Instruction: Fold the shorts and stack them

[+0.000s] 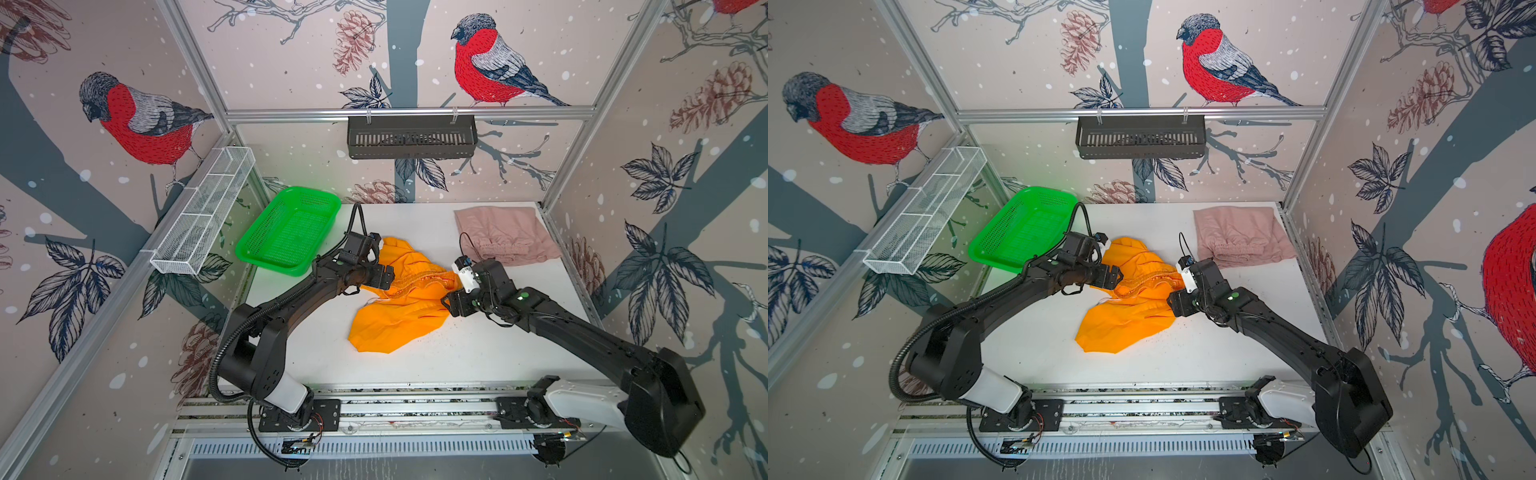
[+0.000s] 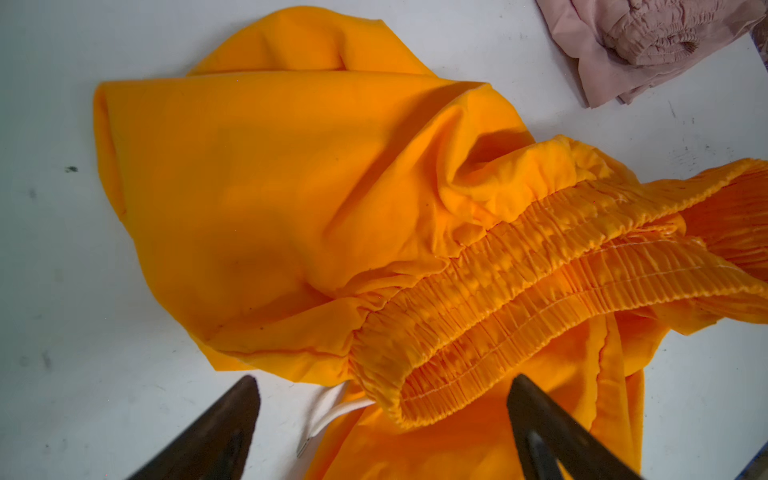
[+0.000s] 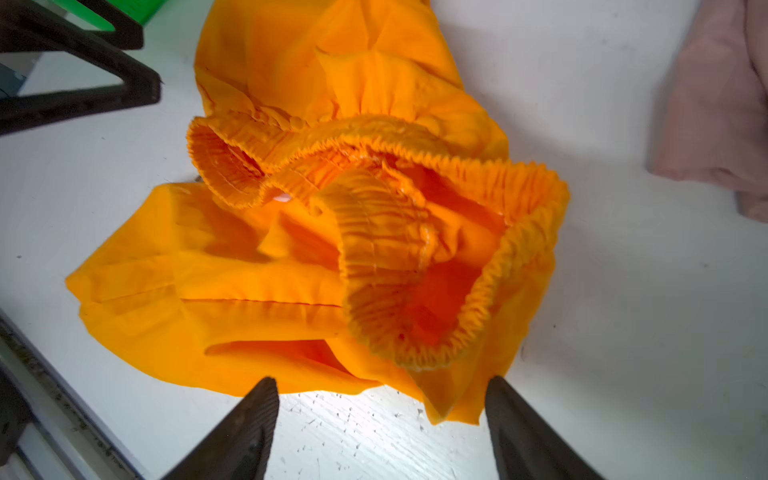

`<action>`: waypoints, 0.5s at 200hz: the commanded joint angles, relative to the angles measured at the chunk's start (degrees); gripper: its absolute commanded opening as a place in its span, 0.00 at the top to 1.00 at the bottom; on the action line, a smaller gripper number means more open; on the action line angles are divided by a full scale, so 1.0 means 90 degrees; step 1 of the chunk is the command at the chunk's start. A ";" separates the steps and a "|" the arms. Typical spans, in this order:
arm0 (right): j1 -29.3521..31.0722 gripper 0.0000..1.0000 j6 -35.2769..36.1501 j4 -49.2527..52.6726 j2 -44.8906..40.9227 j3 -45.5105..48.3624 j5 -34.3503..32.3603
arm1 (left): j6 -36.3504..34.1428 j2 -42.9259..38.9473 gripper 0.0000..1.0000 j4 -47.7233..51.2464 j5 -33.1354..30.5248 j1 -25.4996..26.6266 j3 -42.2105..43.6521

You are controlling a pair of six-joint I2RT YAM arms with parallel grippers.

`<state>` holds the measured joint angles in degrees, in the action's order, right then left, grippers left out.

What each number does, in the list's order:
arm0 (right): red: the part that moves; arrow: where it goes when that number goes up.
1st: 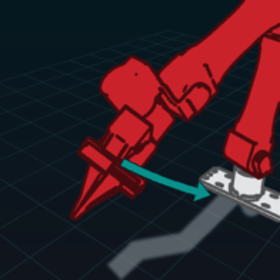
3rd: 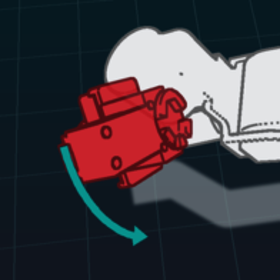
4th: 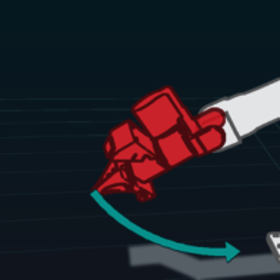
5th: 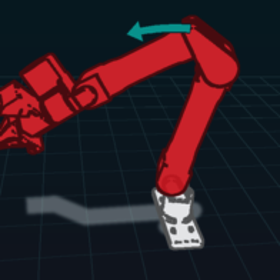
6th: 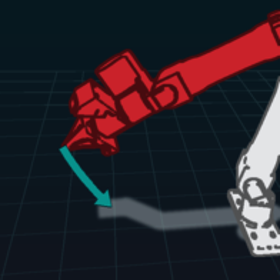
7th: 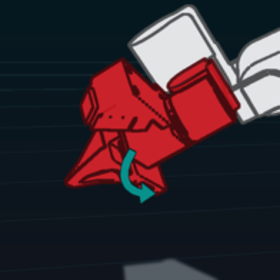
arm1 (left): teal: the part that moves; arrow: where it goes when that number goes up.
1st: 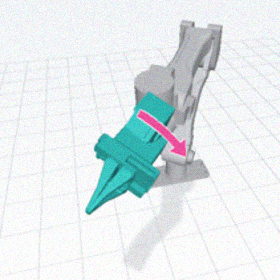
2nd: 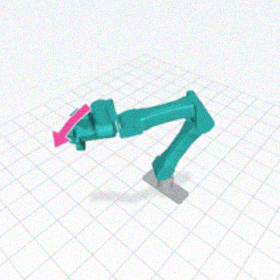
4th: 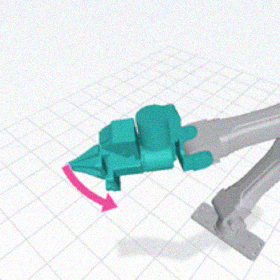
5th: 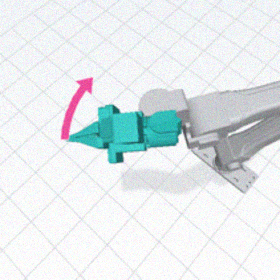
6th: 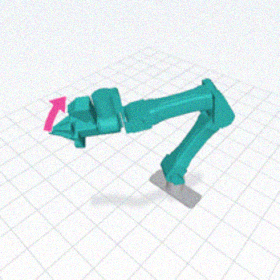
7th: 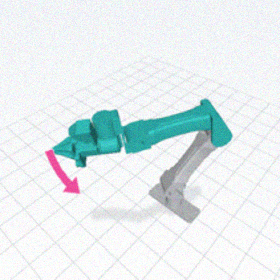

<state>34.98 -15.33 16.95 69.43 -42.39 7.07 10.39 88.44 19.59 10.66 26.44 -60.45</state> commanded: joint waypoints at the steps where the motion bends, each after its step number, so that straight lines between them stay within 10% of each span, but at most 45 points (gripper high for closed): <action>1: 0.0096 0.21 -0.0222 -0.0824 0.0029 0.0190 -0.0674 | 0.0206 -0.0014 0.06 -0.0133 0.0199 0.0002 0.0146; 55: 0.0093 0.24 0.0006 -0.1878 0.0894 0.0118 -0.0383 | 0.0222 -0.0474 0.10 -0.0829 0.0032 0.0012 0.0904; 100: -0.0443 0.86 0.0086 -0.1960 0.1025 -0.0085 0.0025 | 0.0120 -0.0746 0.10 -0.0543 -0.0764 0.0138 0.1143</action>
<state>33.78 -14.87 2.50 78.87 -42.68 4.32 12.01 82.04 14.37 9.69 26.74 -50.19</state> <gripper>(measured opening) 0.234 0.903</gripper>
